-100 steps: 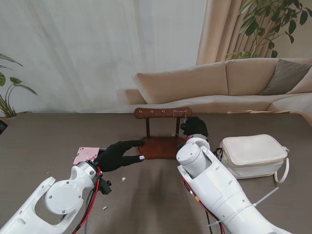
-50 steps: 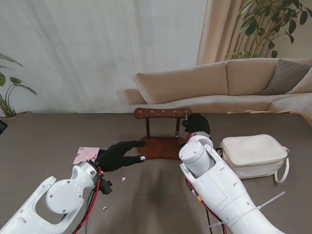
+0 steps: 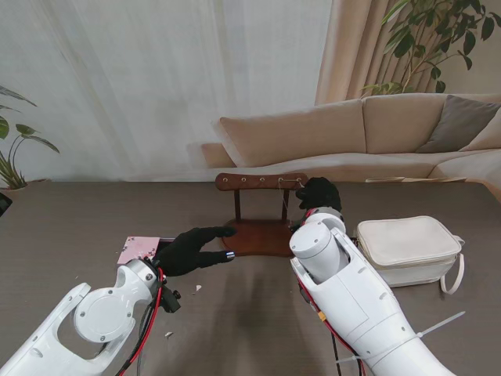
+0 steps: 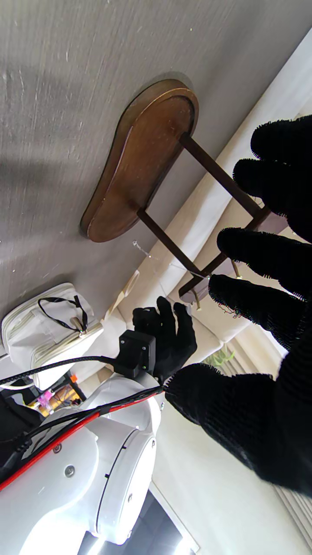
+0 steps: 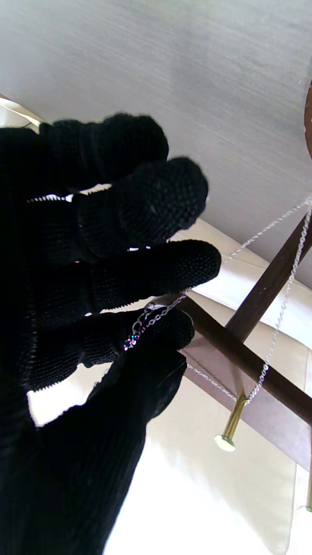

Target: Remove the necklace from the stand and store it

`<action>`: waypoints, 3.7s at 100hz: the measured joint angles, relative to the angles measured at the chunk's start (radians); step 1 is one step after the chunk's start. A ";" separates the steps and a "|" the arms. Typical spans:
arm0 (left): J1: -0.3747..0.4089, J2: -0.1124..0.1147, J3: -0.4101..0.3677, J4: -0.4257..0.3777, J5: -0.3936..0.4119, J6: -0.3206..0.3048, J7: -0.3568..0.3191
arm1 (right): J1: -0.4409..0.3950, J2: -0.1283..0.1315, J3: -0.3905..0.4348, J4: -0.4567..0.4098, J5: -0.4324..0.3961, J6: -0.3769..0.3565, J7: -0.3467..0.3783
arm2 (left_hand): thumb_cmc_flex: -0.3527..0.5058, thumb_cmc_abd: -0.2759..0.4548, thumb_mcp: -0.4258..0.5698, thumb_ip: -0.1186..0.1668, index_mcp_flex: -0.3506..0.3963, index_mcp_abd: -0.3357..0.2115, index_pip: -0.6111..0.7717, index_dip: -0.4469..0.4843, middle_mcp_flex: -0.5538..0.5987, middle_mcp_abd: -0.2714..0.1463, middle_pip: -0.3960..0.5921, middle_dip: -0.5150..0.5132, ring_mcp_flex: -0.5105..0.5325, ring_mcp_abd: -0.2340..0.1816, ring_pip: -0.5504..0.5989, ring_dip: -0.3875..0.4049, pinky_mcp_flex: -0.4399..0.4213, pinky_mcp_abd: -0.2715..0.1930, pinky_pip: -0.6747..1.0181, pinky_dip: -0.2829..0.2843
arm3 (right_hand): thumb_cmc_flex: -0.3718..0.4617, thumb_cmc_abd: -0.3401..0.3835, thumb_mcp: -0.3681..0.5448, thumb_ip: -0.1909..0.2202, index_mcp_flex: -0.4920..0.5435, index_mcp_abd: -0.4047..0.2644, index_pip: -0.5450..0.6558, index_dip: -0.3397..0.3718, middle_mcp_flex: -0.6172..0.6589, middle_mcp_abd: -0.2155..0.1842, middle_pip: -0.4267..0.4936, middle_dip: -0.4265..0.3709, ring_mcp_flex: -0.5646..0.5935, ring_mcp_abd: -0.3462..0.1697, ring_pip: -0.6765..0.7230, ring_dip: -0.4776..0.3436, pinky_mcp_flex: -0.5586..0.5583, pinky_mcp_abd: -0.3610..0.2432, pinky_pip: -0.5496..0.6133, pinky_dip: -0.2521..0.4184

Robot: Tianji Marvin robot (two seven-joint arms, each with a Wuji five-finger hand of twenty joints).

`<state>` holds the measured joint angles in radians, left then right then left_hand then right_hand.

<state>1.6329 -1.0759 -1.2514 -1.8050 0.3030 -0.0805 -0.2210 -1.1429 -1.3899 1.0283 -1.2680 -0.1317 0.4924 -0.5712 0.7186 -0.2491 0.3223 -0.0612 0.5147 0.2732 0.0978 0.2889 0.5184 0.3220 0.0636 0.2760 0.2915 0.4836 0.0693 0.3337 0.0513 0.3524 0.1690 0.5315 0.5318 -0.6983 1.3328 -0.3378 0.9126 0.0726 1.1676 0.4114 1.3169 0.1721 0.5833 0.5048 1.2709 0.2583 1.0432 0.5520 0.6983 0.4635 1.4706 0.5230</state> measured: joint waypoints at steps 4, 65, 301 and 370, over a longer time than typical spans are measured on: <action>0.000 0.000 0.000 0.000 0.000 0.000 0.000 | 0.001 0.001 0.001 -0.002 -0.001 0.002 0.001 | 0.000 0.000 -0.003 0.000 0.000 0.000 0.000 0.000 0.000 0.000 0.000 0.000 0.000 0.000 0.000 0.000 0.000 0.000 0.000 0.000 | 0.000 0.000 0.000 0.000 0.000 0.000 0.000 0.000 0.000 0.000 0.000 0.000 0.000 0.000 0.002 0.000 0.000 0.000 0.000 -0.016; -0.006 0.002 0.006 0.005 -0.003 -0.004 -0.010 | 0.010 0.009 0.016 -0.045 -0.011 0.029 0.015 | 0.006 0.000 -0.013 0.000 0.000 0.000 0.000 0.000 0.000 0.000 0.000 0.000 0.000 0.000 0.000 0.000 0.000 0.000 0.000 0.000 | 0.000 0.000 0.012 0.000 0.001 0.011 0.000 0.003 0.000 0.001 0.000 0.000 0.000 0.001 0.004 0.001 0.000 0.001 0.000 -0.018; 0.000 0.004 0.005 -0.004 0.001 -0.003 -0.013 | -0.025 0.026 -0.023 -0.294 0.025 0.033 0.102 | 0.008 0.011 -0.027 0.000 0.001 0.000 0.000 0.000 0.009 0.000 0.001 0.009 0.000 0.000 0.000 0.000 0.000 0.000 0.000 0.000 | 0.000 0.000 0.012 0.000 0.011 0.012 -0.001 0.029 0.012 0.001 0.004 0.017 0.000 0.001 0.031 0.013 0.000 0.001 0.000 -0.018; -0.021 0.003 0.016 0.015 0.047 0.014 0.005 | -0.284 0.119 0.071 -0.580 0.000 -0.113 0.244 | 0.008 0.011 -0.027 0.000 0.004 0.000 0.001 0.000 0.009 0.000 0.001 0.009 0.000 -0.002 0.000 0.000 0.000 0.000 0.000 0.000 | 0.000 0.000 0.012 0.000 0.013 0.014 -0.002 0.031 0.013 0.001 0.004 0.019 0.001 0.001 0.031 0.013 0.000 0.001 0.000 -0.018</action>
<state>1.6117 -1.0734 -1.2352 -1.7903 0.3504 -0.0668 -0.2158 -1.4266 -1.2707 1.0994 -1.8479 -0.1318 0.3790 -0.3273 0.7271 -0.2381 0.2949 -0.0612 0.5189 0.2732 0.0991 0.2889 0.5271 0.3221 0.0648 0.2850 0.2915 0.4818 0.0693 0.3335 0.0513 0.3520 0.1690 0.5315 0.5319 -0.6983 1.3450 -0.3380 0.9259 0.0866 1.1656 0.4425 1.3298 0.1732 0.5872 0.5235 1.2714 0.2594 1.0741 0.5646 0.6983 0.4645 1.4709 0.5054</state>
